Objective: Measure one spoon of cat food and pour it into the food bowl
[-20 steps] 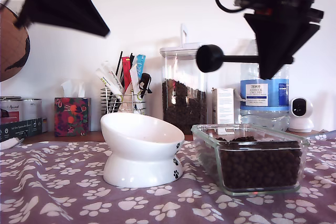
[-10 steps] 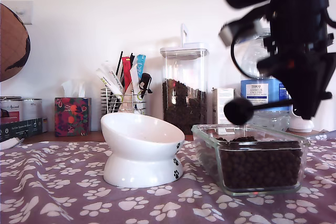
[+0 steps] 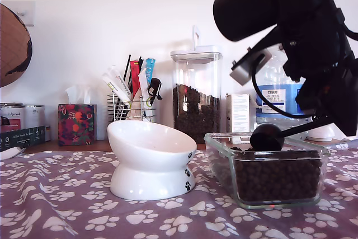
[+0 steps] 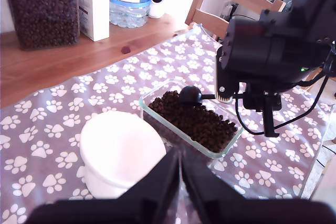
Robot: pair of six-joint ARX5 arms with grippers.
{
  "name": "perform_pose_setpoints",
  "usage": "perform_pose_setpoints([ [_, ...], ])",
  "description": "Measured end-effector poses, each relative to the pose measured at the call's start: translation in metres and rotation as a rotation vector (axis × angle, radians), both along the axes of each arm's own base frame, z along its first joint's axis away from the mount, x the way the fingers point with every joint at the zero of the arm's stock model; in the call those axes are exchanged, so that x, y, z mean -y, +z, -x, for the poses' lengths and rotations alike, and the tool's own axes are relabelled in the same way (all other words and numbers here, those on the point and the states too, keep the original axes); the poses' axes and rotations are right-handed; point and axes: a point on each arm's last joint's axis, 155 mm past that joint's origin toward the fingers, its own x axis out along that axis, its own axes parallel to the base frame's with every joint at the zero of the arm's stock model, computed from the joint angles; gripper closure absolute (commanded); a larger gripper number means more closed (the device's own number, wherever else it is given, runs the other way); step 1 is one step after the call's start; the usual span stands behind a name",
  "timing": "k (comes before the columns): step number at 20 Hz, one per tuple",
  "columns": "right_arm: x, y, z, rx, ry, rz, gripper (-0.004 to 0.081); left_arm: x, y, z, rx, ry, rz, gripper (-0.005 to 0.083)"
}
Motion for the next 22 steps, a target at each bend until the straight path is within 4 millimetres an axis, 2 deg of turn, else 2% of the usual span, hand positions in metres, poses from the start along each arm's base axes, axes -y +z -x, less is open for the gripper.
perform_pose_setpoints([
  [6,0.008,0.002,0.013,-0.055,0.005,0.046,0.0783,0.000,0.000,0.000,0.001,0.000,0.000,0.0796],
  [16,-0.017,-0.005,0.035,-0.107,0.012,-0.020,0.0783,0.001,0.001,0.002,-0.001,-0.010,0.004,0.0796],
  [22,-0.021,-0.009,0.051,-0.172,-0.037,-0.067,0.0783,0.001,0.001,0.002,-0.001,-0.010,0.004,0.0796],
])
